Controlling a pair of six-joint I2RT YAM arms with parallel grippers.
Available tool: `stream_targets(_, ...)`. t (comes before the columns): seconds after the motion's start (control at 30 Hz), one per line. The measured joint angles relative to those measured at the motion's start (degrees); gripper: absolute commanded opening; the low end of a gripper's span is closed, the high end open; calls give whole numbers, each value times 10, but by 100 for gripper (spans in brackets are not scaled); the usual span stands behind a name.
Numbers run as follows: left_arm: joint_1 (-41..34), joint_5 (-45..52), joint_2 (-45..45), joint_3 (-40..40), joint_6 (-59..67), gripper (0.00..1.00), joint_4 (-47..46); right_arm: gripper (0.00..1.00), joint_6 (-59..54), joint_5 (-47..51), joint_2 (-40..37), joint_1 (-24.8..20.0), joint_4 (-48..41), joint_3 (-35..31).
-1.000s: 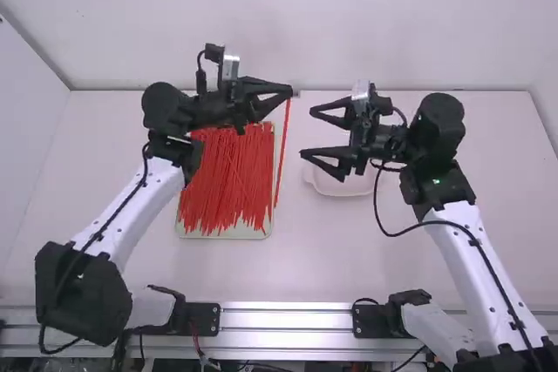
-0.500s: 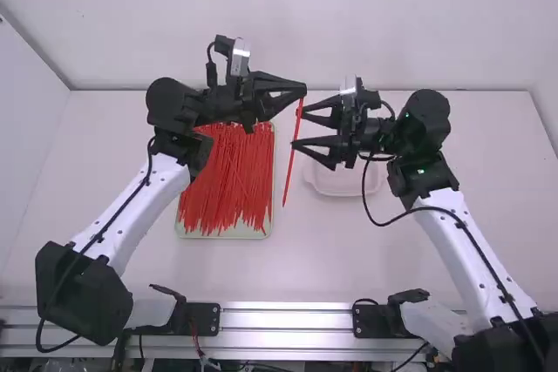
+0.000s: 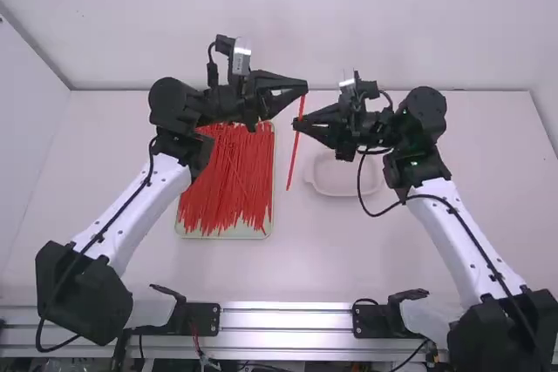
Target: Fasten the cable tie
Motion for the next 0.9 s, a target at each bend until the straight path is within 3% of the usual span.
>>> stream_targets(0.03, 0, -4, 0, 0, 0, 24, -3, 0, 2, -4, 0, -3, 2, 0)
stream_targets(0.17, 0, -19, 2, 0, 3, 45, -13, 0, 6, -19, 0, -18, 3, 0)
stream_targets(0.23, 0, -23, 3, 0, 10, 66, -21, 0, 6, -26, 0, -27, 4, 0)
stream_targets(0.3, 0, -24, 3, 5, 22, 94, -50, 0, 6, -36, 0, -39, 4, 0)
stream_targets(0.33, 0, -24, 3, 13, 32, 99, -82, 0, 6, -43, 0, -47, 4, 0)
stream_targets(0.43, 0, -21, 4, 39, 72, 99, -164, 0, 5, -56, 0, -63, 4, 0)
stream_targets(0.6, 0, -14, 7, 141, 212, 99, -404, 0, 6, -85, 0, -96, 7, 0)
stream_targets(0.7, 0, -12, 10, 194, 294, 99, -501, 0, 7, -96, 0, -108, 20, 0)
stream_targets(0.83, 0, -2, 18, 234, 376, 100, -560, 0, 6, -107, 0, -109, 45, 0)
stream_targets(0.9, 0, 17, 23, 235, 398, 95, -558, 0, 6, -110, 0, -104, 60, 0)
